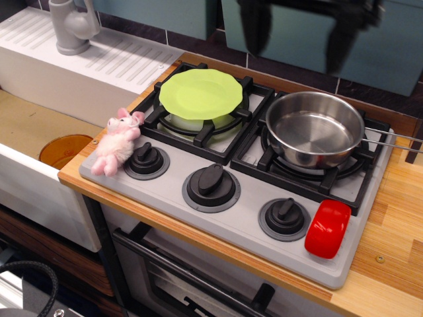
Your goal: End effector reaching salmon
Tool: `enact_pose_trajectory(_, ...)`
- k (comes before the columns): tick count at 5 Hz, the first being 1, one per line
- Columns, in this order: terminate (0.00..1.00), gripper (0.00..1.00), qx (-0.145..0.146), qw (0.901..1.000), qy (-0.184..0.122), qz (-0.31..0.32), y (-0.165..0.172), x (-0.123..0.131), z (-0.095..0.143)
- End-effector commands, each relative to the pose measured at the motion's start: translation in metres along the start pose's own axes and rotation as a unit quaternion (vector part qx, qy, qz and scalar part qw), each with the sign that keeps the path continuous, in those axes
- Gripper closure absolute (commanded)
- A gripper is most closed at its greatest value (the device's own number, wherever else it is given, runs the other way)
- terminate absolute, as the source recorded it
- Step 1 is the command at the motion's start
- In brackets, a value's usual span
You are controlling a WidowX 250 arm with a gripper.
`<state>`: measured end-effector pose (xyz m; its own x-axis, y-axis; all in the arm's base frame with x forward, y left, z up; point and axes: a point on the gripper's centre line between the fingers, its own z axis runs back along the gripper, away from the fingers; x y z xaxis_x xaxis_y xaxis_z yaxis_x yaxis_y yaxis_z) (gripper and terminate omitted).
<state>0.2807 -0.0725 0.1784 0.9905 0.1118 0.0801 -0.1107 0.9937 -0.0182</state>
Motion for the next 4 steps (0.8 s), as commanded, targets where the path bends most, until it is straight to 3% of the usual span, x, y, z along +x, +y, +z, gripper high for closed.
enact_pose_trajectory(1,0.0,0.0,-0.017,0.9994,-0.03,0.011,-0.037,-0.024,-0.025)
enact_pose_trajectory(2,0.0,0.0,-0.016,0.9986,-0.045,0.022,-0.048,-0.045,-0.045)
enact_pose_trajectory(4,0.0,0.0,-0.013,0.9972,-0.068,0.028,-0.065,-0.057,-0.064)
